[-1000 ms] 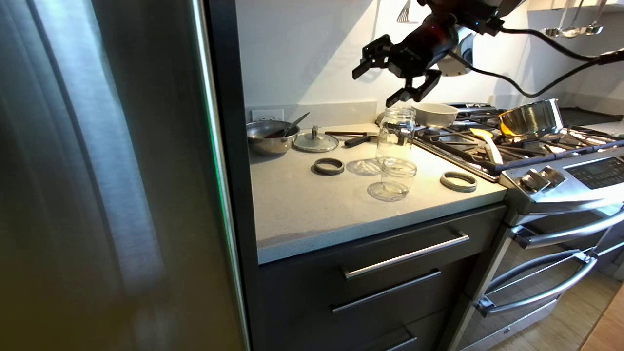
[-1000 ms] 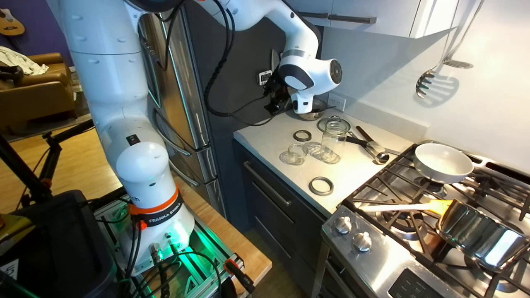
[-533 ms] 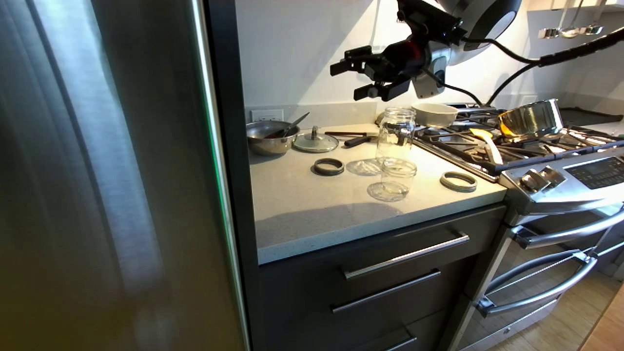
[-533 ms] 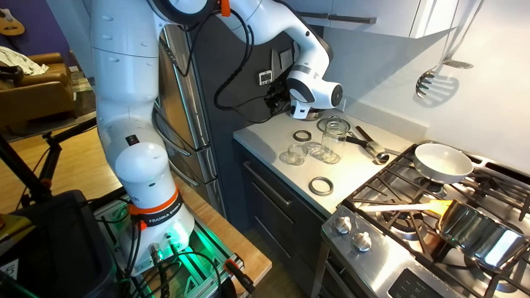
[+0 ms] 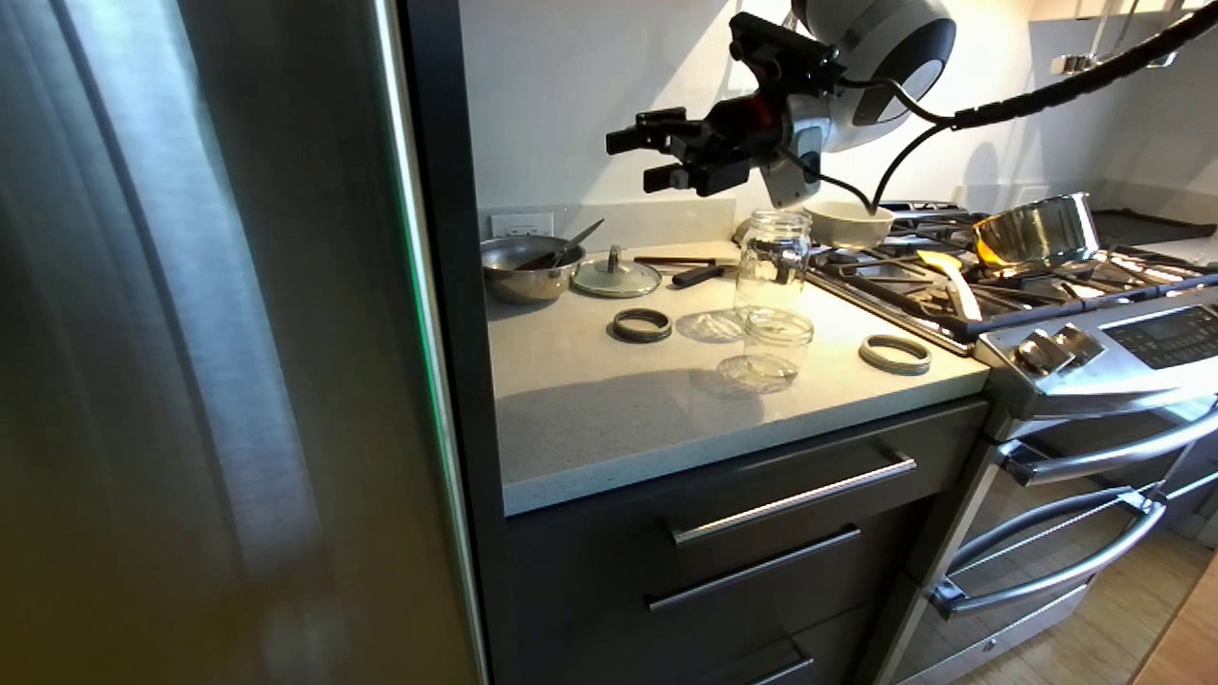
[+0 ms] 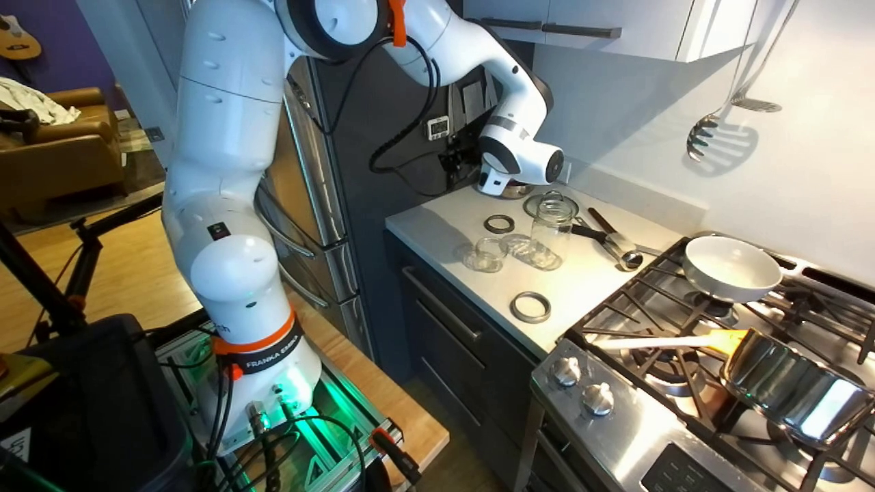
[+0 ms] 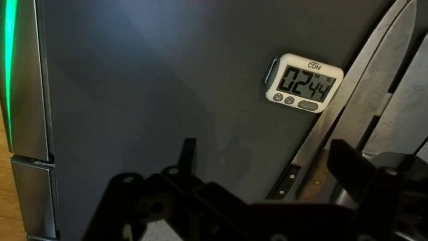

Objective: Press a button on the white device

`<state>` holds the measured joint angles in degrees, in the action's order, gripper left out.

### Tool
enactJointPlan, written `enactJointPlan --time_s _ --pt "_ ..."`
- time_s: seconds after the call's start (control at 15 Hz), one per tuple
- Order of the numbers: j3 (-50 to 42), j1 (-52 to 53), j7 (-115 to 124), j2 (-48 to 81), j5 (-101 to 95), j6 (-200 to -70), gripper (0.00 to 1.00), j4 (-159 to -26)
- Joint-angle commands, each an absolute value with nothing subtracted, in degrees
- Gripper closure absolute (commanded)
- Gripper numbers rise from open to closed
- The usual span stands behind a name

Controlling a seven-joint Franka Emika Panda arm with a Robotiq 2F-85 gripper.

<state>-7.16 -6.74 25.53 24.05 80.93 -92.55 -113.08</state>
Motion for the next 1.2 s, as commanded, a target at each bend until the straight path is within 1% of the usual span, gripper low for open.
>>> enactJointPlan --time_s 0.0,0.67,0.93,1.0,1.07,1.13 --pt "-6.3 -6.9 29.0 28.2 82.7 -90.8 0.0 -108.5" --pt "-4.1 -6.2 32.7 33.9 83.1 -90.8 0.0 -101.0" --pt "-3.4 -6.9 34.3 35.7 84.1 -87.9 0.0 -98.5" --pt "-3.4 -7.0 34.7 36.2 84.5 -87.2 0.1 -98.0" --pt "-3.3 -7.0 35.1 36.6 84.8 -86.5 0.27 -97.5" --pt "-3.3 -6.9 35.6 36.9 84.7 -86.1 0.34 -97.1"
